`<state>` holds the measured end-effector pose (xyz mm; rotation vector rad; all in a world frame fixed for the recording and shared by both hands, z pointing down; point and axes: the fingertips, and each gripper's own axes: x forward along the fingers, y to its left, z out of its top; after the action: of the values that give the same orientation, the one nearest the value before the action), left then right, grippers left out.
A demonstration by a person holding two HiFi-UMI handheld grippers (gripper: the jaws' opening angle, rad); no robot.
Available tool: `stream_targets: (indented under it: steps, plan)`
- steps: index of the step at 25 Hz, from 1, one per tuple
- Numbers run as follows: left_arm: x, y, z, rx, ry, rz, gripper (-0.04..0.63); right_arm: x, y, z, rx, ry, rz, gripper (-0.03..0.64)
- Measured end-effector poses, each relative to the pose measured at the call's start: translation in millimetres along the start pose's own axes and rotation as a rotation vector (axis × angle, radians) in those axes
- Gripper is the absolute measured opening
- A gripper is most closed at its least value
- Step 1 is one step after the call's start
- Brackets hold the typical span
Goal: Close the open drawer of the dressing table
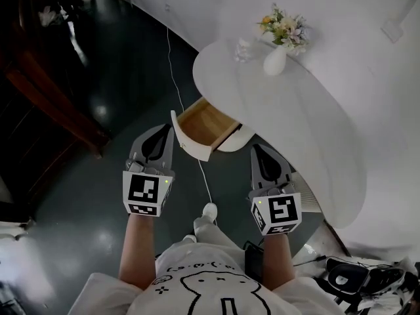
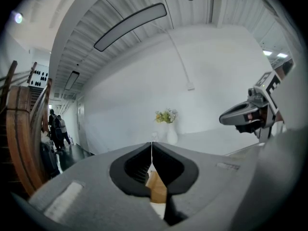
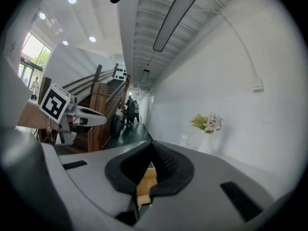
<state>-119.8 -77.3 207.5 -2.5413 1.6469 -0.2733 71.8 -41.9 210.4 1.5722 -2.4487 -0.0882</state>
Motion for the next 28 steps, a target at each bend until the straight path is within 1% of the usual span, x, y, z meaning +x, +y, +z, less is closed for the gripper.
stream_targets:
  steps: [6,12,21,28]
  plan:
    - [59.9,8.1,-6.3,-0.010,0.037,0.027,0.015,48.3,-38.2,-8.9,0.007,0.018,0.039,-0.002]
    - [103.8,13.4,-36.0,-0.036,0.111,0.056,0.015,89.3,-64.1,-38.4,0.040,0.073,0.084,-0.002]
    - [122.0,20.3,-98.2,-0.074,0.216,0.034,0.015,132.2,-45.3,-87.6,0.073,0.164,0.172,-0.002]
    - [124.5,33.5,-139.2,-0.096,0.267,-0.023,0.015,153.7,-16.6,-114.9,0.110,0.216,0.174,-0.002]
